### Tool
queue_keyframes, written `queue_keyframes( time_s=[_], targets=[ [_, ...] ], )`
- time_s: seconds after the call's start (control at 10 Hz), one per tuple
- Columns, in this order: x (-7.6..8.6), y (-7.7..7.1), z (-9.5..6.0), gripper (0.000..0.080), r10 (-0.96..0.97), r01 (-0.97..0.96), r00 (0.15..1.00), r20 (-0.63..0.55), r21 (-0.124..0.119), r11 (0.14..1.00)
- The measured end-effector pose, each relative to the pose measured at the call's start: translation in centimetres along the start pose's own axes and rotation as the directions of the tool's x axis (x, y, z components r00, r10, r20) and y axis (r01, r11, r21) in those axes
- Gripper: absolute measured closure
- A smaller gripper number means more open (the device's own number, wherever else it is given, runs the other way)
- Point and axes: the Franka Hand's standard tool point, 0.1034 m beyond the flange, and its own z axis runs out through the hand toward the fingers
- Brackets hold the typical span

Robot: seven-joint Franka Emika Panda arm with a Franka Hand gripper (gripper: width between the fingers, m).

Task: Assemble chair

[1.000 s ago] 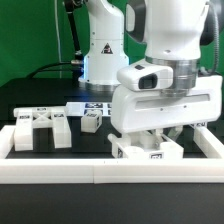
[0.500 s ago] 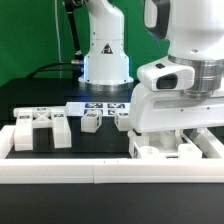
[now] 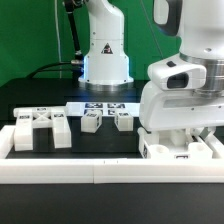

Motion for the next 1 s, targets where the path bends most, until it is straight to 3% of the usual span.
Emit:
queue_keyframes(
  time_s=[0.5, 0.8, 0.9, 1.0],
  targets=[
    [-0.1, 0.5, 0.2, 0.0765, 0.003, -0.003, 1.0, 0.005, -0.006, 1.0],
    [-0.6, 2.2, 0.3, 0.0326, -0.023, 0.023, 1.0, 0.008, -0.019, 1.0],
    [-0.6, 2.7, 0.1, 0.0326, -0.02, 0.02, 1.0, 0.007, -0.023, 1.0],
    [-0.6, 2.9, -0.6, 0.0184, -0.025, 0.025, 1.0, 0.004, -0.024, 0.999]
  ],
)
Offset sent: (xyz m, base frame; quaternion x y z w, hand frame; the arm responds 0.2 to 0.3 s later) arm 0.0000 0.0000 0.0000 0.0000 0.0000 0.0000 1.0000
